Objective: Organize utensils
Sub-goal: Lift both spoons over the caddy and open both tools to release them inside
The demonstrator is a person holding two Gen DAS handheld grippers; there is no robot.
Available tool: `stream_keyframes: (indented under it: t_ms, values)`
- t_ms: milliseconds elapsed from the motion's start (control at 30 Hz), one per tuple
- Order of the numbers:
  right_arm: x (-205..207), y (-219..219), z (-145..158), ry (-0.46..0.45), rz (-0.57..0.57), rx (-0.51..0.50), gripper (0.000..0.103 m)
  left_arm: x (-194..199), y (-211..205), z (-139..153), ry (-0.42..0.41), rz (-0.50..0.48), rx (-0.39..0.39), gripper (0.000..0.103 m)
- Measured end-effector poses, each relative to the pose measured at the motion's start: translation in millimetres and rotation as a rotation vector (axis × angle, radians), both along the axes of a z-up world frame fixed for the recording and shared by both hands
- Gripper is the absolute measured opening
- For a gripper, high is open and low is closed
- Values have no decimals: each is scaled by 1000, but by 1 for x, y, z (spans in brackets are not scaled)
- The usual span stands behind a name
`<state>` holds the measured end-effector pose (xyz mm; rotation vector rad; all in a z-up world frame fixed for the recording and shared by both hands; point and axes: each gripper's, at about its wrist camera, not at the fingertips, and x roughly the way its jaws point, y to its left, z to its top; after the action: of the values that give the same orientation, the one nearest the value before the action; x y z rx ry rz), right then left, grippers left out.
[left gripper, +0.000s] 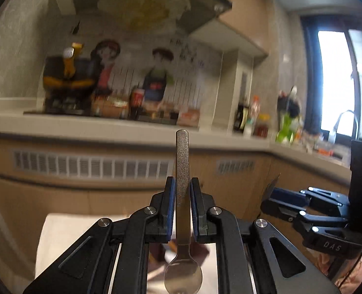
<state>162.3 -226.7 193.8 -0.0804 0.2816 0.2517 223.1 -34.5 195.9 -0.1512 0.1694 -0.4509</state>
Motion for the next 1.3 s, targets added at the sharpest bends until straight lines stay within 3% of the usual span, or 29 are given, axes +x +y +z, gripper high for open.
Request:
stream_keyframes:
  t_ms: [167, 500, 767, 1000, 1100, 1133, 1233, 1300]
  values:
    - [31, 1, 11, -41, -46, -35, 30, 40, -1, 6, -55, 41, -28, 12]
    - [91, -1, -25, 72, -55, -33, 30, 91, -3, -40, -34, 133, -7, 12]
    - [122, 2, -64, 156, -64, -57, 30, 135, -6, -92, 104, 137, -33, 12]
    - [136, 1, -95, 230, -68, -60, 30, 145, -14, -130, 191, 131, -16, 13]
    - [141, 5, -105, 271, -50, -65, 31, 147, -13, -142, 249, 120, -18, 18]
    - [142, 6, -109, 292, -35, -67, 35, 148, -12, -145, 274, 114, -19, 23]
    - [138, 10, -114, 290, -40, -95, 52, 141, 0, -145, 297, 121, -42, 24]
    - [131, 9, -113, 271, -52, -104, 54, 132, 10, -139, 292, 145, -38, 28]
